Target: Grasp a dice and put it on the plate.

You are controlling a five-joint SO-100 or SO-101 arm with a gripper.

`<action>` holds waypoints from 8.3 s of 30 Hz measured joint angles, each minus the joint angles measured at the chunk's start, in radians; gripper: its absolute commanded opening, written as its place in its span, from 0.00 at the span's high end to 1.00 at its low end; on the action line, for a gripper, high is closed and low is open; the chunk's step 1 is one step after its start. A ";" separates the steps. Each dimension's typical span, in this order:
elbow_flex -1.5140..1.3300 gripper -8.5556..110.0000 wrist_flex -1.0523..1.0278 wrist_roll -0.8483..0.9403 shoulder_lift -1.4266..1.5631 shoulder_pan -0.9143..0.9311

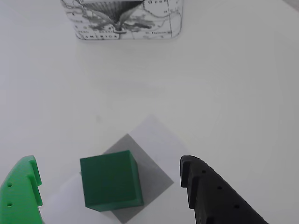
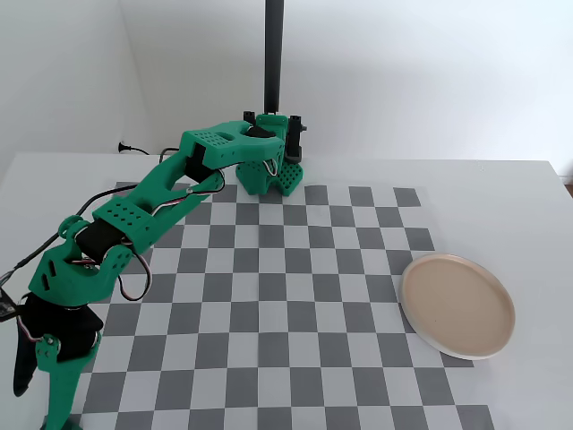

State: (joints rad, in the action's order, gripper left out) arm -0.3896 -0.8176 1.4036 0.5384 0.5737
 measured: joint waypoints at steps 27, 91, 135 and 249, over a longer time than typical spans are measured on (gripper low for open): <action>0.092 0.72 0.028 0.021 -0.160 -0.038; 0.249 0.96 -0.206 -0.031 -0.192 -0.055; -0.462 0.96 0.038 -0.061 0.445 -0.198; -1.494 0.77 0.173 -0.018 1.221 -1.308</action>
State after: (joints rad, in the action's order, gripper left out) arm -1.8837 -0.6443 1.3852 1.7595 -0.7348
